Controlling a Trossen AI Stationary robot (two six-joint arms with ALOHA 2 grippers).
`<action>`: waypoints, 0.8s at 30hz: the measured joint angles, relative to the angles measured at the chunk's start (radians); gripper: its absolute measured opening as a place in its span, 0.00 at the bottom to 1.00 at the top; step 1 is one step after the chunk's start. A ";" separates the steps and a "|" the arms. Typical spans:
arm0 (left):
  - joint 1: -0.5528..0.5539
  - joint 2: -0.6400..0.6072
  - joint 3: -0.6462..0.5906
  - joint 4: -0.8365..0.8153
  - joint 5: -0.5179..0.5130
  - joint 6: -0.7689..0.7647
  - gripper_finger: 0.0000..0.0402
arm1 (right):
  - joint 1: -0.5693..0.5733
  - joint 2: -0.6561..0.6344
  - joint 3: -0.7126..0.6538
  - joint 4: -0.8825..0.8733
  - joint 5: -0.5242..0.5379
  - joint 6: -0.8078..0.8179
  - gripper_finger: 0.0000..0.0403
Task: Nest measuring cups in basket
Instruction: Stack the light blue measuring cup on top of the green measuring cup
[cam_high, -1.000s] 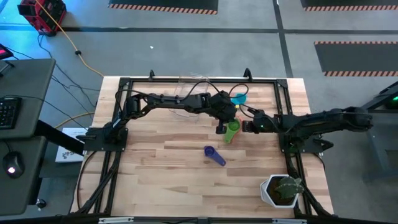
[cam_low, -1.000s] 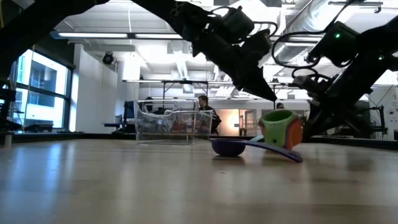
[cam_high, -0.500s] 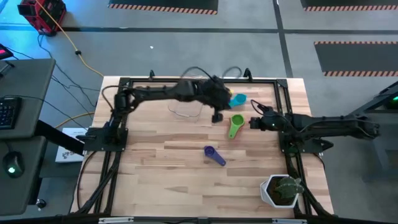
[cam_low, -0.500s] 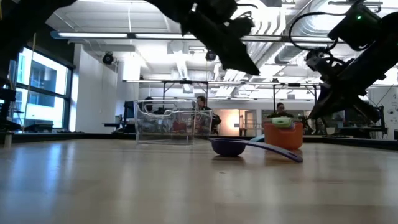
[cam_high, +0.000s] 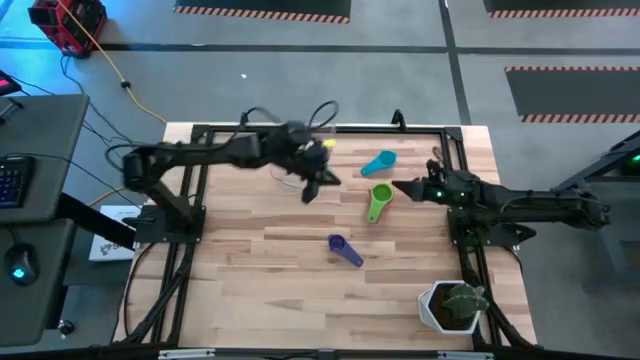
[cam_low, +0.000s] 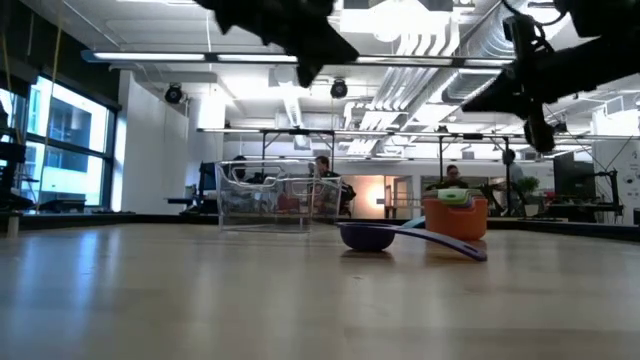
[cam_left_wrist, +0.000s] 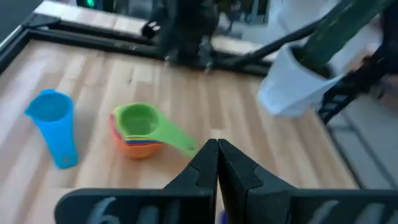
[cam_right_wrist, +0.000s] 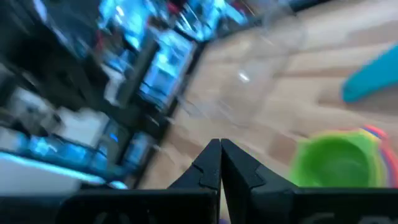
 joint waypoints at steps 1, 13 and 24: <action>-0.015 -0.037 -0.052 0.050 -0.013 -0.034 0.00 | -0.008 0.005 0.000 0.045 0.018 0.015 0.01; -0.058 -0.298 -0.228 0.194 -0.320 -0.117 0.00 | -0.298 0.260 0.188 0.005 -0.126 -0.057 0.49; -0.043 -0.312 -0.228 0.188 -0.319 -0.126 0.00 | -0.430 0.718 0.287 -0.174 -0.191 0.154 0.68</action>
